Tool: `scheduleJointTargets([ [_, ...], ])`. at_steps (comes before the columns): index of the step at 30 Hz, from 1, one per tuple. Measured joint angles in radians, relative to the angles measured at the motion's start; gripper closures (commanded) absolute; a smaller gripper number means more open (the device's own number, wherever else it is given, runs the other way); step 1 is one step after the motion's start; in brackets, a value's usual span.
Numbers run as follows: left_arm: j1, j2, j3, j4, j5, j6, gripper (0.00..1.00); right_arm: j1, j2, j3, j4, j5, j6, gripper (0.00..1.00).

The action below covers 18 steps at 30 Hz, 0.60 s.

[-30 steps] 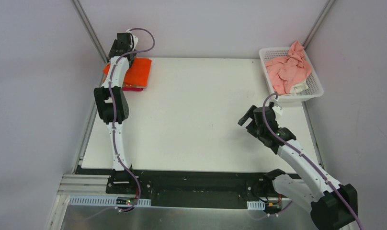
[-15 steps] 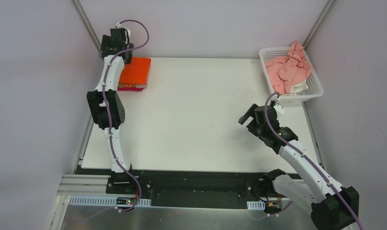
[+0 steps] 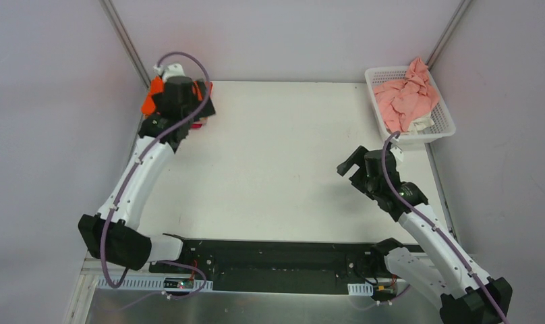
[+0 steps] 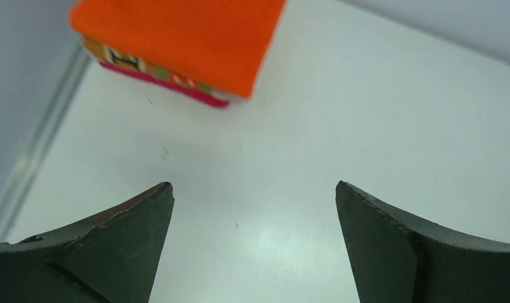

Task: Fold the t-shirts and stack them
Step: Reset both arms

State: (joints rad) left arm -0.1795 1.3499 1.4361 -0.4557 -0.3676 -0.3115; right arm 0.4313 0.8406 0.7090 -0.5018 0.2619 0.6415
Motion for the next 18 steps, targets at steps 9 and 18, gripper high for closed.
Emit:
scheduleJointTargets([
  [9, -0.320, -0.183, -0.526, -0.139, -0.045, -0.315, 0.01, 0.000, -0.042, -0.001, -0.051, 0.003, -0.012, 0.01],
  [18, -0.391, -0.340, -0.617, -0.180, -0.090, -0.431, 0.01, 0.000, -0.041, -0.061, -0.047, 0.034, -0.049, 0.01],
])
